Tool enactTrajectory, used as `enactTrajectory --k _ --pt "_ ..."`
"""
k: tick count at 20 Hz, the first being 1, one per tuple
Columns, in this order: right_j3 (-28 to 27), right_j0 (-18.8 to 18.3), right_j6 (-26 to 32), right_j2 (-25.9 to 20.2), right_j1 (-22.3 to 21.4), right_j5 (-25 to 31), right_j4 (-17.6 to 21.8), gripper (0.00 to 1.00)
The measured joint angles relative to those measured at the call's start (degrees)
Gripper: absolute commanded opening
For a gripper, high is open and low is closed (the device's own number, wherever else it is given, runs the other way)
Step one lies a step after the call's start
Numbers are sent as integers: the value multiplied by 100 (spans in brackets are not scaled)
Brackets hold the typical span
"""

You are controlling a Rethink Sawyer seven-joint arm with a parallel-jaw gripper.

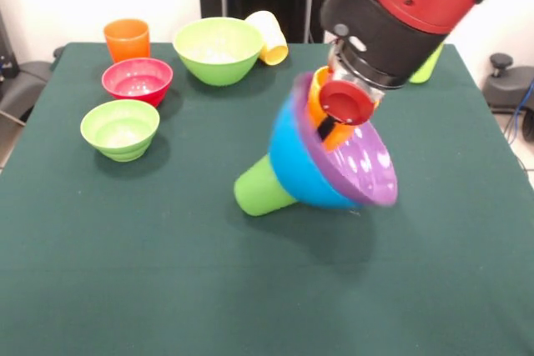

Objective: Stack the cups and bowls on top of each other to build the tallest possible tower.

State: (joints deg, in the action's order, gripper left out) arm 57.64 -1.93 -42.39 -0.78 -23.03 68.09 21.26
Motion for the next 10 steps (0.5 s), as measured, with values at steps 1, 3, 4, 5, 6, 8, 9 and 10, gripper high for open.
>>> enactTrajectory --k 1,3,4,5,6,8,9,10 --pt "-44 54 0 23 33 55 -5 0" --pt "-212 220 0 84 162 222 -1 0" --pt "-271 266 0 103 209 268 1 0" --pt "-350 319 0 125 272 320 1 0" --pt "-422 365 0 143 333 367 0 0" --pt "-571 437 0 173 456 441 0 0" --pt "-645 469 0 190 519 467 1 0" --pt "-732 506 0 215 593 489 0 0"
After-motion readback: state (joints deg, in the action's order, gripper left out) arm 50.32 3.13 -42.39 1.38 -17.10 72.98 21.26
